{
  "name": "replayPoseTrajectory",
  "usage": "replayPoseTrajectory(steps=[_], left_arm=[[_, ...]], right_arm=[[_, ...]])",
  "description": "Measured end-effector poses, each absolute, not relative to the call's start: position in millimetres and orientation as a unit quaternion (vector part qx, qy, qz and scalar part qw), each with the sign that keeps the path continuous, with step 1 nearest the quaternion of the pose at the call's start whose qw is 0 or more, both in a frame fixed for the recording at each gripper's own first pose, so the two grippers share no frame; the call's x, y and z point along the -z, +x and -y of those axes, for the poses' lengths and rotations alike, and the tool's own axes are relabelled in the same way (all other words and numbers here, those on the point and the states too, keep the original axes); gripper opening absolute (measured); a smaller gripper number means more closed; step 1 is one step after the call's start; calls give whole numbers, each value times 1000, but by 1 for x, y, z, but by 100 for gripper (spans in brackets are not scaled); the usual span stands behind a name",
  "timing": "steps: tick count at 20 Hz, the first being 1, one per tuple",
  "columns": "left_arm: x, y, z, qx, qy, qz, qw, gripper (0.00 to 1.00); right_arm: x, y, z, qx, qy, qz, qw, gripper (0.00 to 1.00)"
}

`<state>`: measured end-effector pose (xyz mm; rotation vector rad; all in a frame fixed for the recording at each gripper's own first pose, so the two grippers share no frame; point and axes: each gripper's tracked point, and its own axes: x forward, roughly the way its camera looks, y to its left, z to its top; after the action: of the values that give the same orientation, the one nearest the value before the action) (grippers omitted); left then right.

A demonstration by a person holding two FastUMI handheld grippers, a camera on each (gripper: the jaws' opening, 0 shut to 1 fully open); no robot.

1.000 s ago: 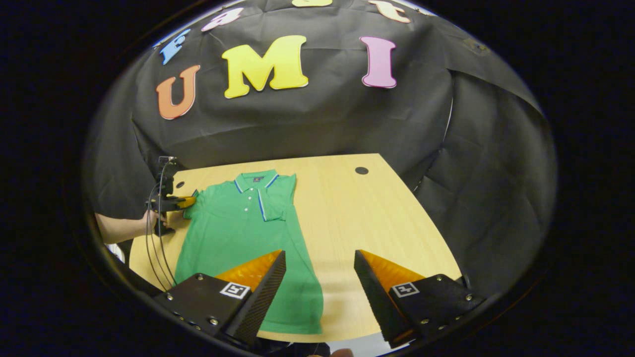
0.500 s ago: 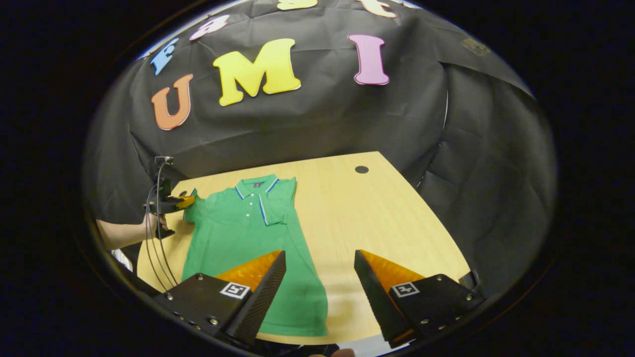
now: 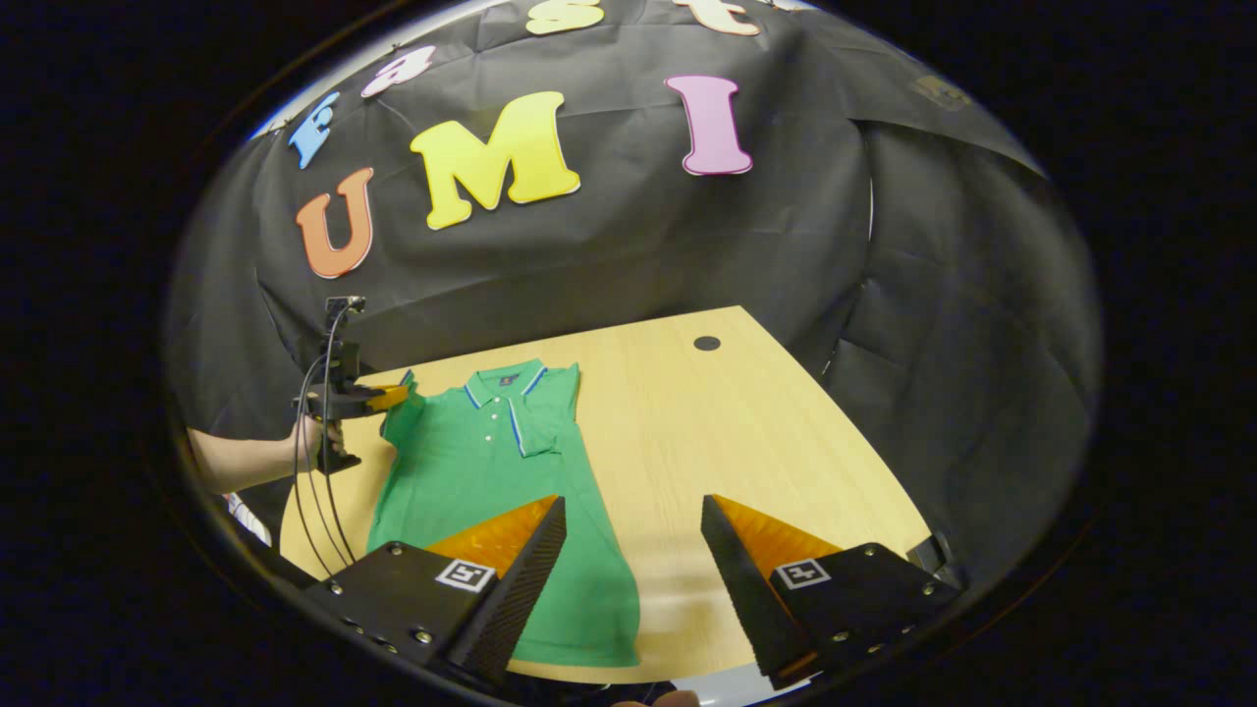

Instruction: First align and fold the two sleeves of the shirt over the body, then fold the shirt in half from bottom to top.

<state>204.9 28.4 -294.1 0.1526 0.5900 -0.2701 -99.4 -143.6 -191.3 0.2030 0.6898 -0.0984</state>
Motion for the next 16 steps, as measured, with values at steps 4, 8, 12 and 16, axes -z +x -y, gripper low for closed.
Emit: replayPoseTrajectory(steps=[4, 8, 12, 16], left_arm=[[293, 203, 11, 147, 69, -292, 943, 3], [305, 197, 37, 157, 67, -308, 936, 4], [318, 182, 51, 167, 43, -329, 928, 7], [312, 164, 53, 168, 35, -329, 928, 75]], right_arm=[[186, -99, 158, 56, 104, -328, 937, 88], [187, -101, 169, 61, 105, -327, 937, 88], [187, -101, 174, 60, 103, -328, 937, 88], [188, -94, 168, 47, 98, -330, 938, 88]])
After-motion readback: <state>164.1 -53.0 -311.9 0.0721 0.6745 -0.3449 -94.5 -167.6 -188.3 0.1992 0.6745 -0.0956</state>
